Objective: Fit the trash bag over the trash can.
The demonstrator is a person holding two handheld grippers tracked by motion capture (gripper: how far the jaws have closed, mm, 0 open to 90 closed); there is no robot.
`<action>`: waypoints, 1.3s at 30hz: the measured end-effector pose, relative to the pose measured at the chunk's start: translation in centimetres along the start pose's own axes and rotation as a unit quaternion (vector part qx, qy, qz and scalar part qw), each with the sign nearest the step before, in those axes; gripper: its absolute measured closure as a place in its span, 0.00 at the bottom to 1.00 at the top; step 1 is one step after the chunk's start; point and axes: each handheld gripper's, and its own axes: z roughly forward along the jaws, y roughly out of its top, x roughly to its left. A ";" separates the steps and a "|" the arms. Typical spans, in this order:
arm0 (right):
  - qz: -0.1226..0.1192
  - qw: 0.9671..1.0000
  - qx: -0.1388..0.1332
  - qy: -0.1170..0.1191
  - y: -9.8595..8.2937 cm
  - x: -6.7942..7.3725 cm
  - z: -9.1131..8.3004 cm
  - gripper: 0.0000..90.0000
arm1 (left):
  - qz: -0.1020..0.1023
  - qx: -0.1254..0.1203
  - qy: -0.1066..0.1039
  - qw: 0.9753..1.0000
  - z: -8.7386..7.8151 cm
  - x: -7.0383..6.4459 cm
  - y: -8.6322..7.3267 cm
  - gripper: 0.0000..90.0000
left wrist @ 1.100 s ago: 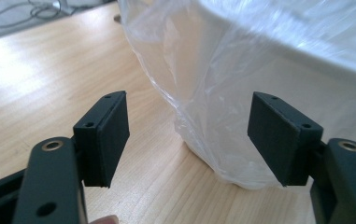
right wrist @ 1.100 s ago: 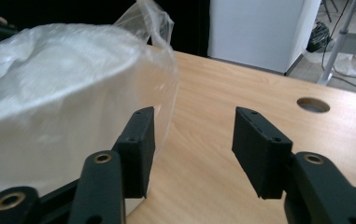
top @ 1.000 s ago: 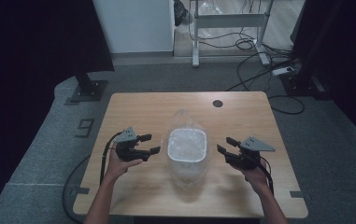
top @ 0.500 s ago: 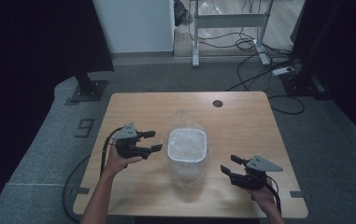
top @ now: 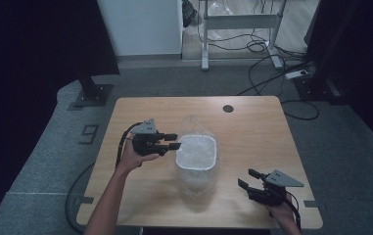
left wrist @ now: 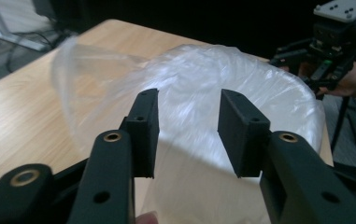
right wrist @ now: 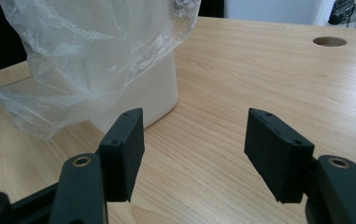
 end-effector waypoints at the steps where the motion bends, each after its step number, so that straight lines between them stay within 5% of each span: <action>1: 0.000 1.000 -0.001 0.000 0.0 0.0 -0.1 0.42 | 0.002 0.005 -0.006 1.000 0.3 0.1 0.3 0.66; 5: 0.000 1.000 -0.001 0.000 0.0 0.0 -0.3 0.42 | 0.006 0.026 -0.023 0.999 1.5 0.4 1.4 0.70; 12: -0.001 1.000 -0.001 0.000 -0.2 0.0 -0.4 0.42 | 0.018 0.088 -0.021 0.996 3.5 0.6 2.7 0.78; 13: -0.001 1.000 0.000 -0.001 -0.2 -0.1 -0.4 0.42 | 0.027 0.116 -0.012 0.993 4.4 0.5 3.1 0.78; 19: 0.000 1.000 0.004 -0.001 -0.4 -0.1 -0.4 0.42 | 0.037 0.186 0.002 0.982 6.5 0.1 3.4 0.77; 23: -0.002 1.000 0.008 0.000 -0.5 0.0 -0.3 0.42 | 0.036 0.203 0.006 0.978 7.1 0.1 3.4 0.74; 27: -0.004 1.000 0.010 -0.001 -0.5 0.0 -0.2 0.42 | 0.040 0.202 0.008 0.979 6.9 0.0 3.5 0.69; 31: -0.002 1.000 0.009 -0.002 -0.6 -0.1 -0.3 0.42 | 0.045 0.163 -0.005 0.986 5.4 -0.4 4.0 0.67; 34: -0.002 1.000 0.007 -0.004 -0.5 -0.2 -0.4 0.42 | 0.050 0.142 -0.019 0.988 4.8 -0.8 4.6 0.68; 39: -0.001 1.000 0.006 -0.005 -0.5 -0.2 -0.4 0.42 | 0.063 0.146 -0.032 0.987 5.6 -1.7 5.3 0.70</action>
